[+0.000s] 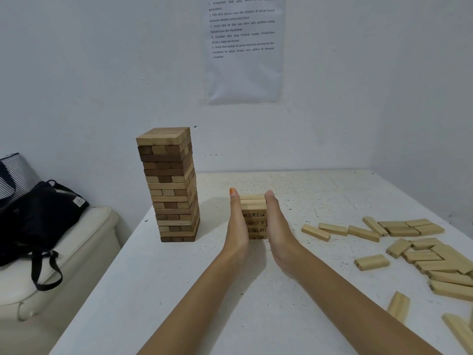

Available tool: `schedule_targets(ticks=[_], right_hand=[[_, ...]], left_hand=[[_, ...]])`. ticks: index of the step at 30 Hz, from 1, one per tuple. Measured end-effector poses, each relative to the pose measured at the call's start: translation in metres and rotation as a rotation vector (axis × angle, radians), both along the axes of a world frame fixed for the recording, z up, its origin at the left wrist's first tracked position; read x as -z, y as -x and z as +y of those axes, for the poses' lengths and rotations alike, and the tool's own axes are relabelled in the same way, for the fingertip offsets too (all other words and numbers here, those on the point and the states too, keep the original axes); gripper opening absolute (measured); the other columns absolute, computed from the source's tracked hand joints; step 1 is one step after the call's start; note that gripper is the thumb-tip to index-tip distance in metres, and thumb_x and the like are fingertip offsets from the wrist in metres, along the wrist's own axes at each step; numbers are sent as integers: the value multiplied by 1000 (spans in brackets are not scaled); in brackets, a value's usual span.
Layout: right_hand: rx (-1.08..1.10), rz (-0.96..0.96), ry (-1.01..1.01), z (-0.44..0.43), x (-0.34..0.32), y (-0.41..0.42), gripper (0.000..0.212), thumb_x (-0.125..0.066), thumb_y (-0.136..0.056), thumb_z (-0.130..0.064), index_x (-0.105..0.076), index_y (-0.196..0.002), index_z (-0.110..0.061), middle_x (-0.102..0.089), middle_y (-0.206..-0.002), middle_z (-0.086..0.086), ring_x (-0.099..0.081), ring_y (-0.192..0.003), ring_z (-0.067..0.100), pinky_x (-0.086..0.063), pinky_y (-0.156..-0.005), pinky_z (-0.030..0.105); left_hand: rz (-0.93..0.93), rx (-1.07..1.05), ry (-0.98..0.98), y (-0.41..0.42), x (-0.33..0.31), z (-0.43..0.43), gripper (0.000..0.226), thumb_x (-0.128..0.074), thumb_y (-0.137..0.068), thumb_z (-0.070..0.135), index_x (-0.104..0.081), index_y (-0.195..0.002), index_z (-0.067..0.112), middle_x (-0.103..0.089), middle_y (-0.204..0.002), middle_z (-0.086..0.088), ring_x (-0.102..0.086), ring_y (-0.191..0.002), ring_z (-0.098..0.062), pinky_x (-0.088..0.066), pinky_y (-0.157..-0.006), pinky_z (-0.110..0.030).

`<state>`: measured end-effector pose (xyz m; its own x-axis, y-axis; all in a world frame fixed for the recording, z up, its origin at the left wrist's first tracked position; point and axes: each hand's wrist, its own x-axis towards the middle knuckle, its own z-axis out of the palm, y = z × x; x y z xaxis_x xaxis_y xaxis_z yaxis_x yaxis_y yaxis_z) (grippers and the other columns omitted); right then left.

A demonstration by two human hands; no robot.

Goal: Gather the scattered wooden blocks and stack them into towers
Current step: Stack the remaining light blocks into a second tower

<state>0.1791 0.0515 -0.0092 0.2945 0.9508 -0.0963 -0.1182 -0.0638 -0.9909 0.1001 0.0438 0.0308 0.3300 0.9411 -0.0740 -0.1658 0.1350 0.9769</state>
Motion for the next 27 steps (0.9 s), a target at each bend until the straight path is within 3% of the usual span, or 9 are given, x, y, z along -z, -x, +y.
schedule_targets(ticks=[2,5,11,13,18,20,22,24,27], right_hand=[[0,3,9,0,-3,3,59,-16,-102,-54,-52,-135,-24,-63,-113,-8,-55,-107,5,-30,-96,27],[-7,9,19,-1,-3,4,60,-16,-100,-57,-40,-145,-26,-55,-133,-7,-48,-122,8,-28,-104,29],[4,-5,3,0,-1,1,50,-16,-101,-55,-50,-130,-31,-58,-114,-14,-51,-108,2,-26,-99,25],[20,-3,16,-1,-3,3,44,-16,-102,-53,-56,-105,-36,-60,-99,-17,-53,-94,-4,-28,-95,25],[16,1,25,-2,-4,0,58,-12,-103,-51,-61,-119,-25,-65,-107,-12,-55,-117,8,-32,-94,24],[51,-11,19,-8,-10,-2,55,-10,-104,-47,-46,-139,-23,-54,-122,-18,-43,-127,7,-26,-102,24],[87,-1,4,-13,-19,-3,57,-11,-104,-47,-24,-152,-18,-35,-151,-6,-27,-141,12,-17,-114,30],[135,15,-7,-13,-22,-7,59,-12,-103,-50,-15,-154,-21,-18,-161,-1,-17,-147,15,-12,-118,34],[189,29,-21,-14,-27,-20,58,-18,-103,-49,-21,-153,-18,-20,-160,0,-18,-147,18,-12,-120,40]], left_hand=[[-5,1,1,0,1,0,37,-17,-99,52,-45,-78,40,-47,-74,25,-44,-54,17,-31,-83,-17],[10,-18,-9,-1,1,0,36,-18,-100,51,-44,-79,40,-47,-74,24,-44,-48,20,-35,-66,-12],[43,-22,-21,-2,4,1,35,-18,-100,51,-44,-79,40,-47,-75,23,-45,-48,19,-37,-53,-4],[18,-19,-4,-3,4,1,36,-18,-100,51,-44,-78,40,-47,-74,24,-45,-48,19,-37,-69,-10],[31,-49,-54,0,2,0,37,-15,-101,49,-49,-94,36,-52,-68,24,-51,-47,15,-38,-54,0],[31,-30,-69,2,2,0,51,-11,-101,49,-51,-125,27,-64,-93,19,-56,-67,13,-36,-80,-11],[49,-6,-52,6,-1,0,61,-8,-100,51,-38,-143,20,-49,-140,6,-44,-110,4,-24,-104,-26],[65,-39,-41,10,-2,0,60,-9,-99,55,-28,-148,27,-32,-152,6,-28,-130,-2,-13,-113,-33],[46,-108,-104,10,1,2,57,-14,-98,57,-22,-150,34,-19,-156,17,-13,-143,-5,-8,-115,-34]])
